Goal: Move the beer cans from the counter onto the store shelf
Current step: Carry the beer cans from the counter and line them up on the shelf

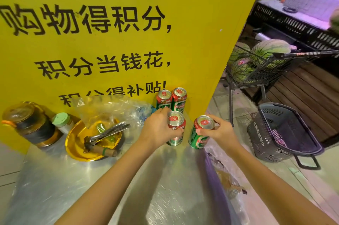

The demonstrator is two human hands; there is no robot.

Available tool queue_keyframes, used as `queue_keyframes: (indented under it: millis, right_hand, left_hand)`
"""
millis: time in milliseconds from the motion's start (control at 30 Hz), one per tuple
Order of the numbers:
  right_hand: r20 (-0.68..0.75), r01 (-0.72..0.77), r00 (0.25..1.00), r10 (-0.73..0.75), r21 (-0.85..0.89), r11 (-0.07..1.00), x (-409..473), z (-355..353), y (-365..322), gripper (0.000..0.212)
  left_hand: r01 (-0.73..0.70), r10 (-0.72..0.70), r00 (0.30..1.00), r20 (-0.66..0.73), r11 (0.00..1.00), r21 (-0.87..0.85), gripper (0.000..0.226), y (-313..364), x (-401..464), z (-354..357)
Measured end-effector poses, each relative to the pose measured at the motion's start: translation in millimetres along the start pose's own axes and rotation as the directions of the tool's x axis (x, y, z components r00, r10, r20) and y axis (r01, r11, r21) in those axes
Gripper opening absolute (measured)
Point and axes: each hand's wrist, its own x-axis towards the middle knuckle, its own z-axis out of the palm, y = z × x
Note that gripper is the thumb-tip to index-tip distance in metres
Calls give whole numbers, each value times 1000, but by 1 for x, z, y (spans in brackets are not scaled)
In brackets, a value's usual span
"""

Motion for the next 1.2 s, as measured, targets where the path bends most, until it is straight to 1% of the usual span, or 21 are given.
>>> queue_keyframes:
  millis: [100,200,267,333,367,433,500,533,633,700,767,833,933,967,1067,1200]
  right_hand:
    - [26,-8,1000,6,67,998,-39,-12,-21,40]
    - [121,26,992,-39,106,994,-82,-20,-46,43]
    - [172,54,982,-74,116,992,-111,-20,-61,50]
    - [208,91,971,-117,134,987,-139,-17,-76,50]
    - [226,102,965,-136,155,983,-153,-15,-82,51]
    - [267,119,949,-170,196,973,-182,-7,-93,56]
    - [323,142,924,-204,206,968,-208,5,-102,58]
    - [354,153,909,-220,207,966,-222,12,-108,56]
    - [470,183,842,-264,212,960,-259,40,-124,46]
    - [558,199,778,-288,217,956,-285,62,-134,41]
    - [627,217,714,-312,225,950,-309,88,-145,44]
    - [684,225,654,-324,234,946,-334,118,-156,45]
    - [767,247,540,-348,251,936,-370,168,-172,48]
    - [791,253,499,-355,259,932,-383,187,-177,46]
    - [849,229,389,-357,286,930,-420,250,-193,37]
    - [899,221,275,-340,284,933,-473,349,-212,35]
  left_hand:
    - [17,-22,999,-49,995,-101,49,18,-45,-18]
    - [61,-83,993,-88,973,-224,49,35,-100,-38]
    - [98,-140,985,-97,931,-351,55,43,-138,-49]
    - [122,-205,971,-126,872,-475,63,52,-178,-59]
    - [116,-226,963,-148,841,-528,60,56,-199,-63]
    - [75,-242,947,-211,805,-588,44,68,-242,-74]
    - [45,-273,921,-277,781,-622,40,78,-283,-86]
    - [34,-296,906,-302,763,-646,40,81,-303,-93]
    - [4,-363,847,-390,736,-677,51,87,-366,-113]
    - [-1,-417,791,-447,730,-683,58,83,-407,-125]
    - [-3,-468,725,-505,731,-682,56,77,-449,-139]
    - [0,-522,645,-558,730,-683,56,69,-489,-153]
    - [14,-600,520,-608,718,-696,59,52,-545,-176]
    - [20,-619,481,-621,715,-699,59,45,-563,-184]
    - [21,-666,361,-653,705,-709,51,21,-616,-209]
    - [44,-688,190,-701,719,-694,34,-21,-687,-252]
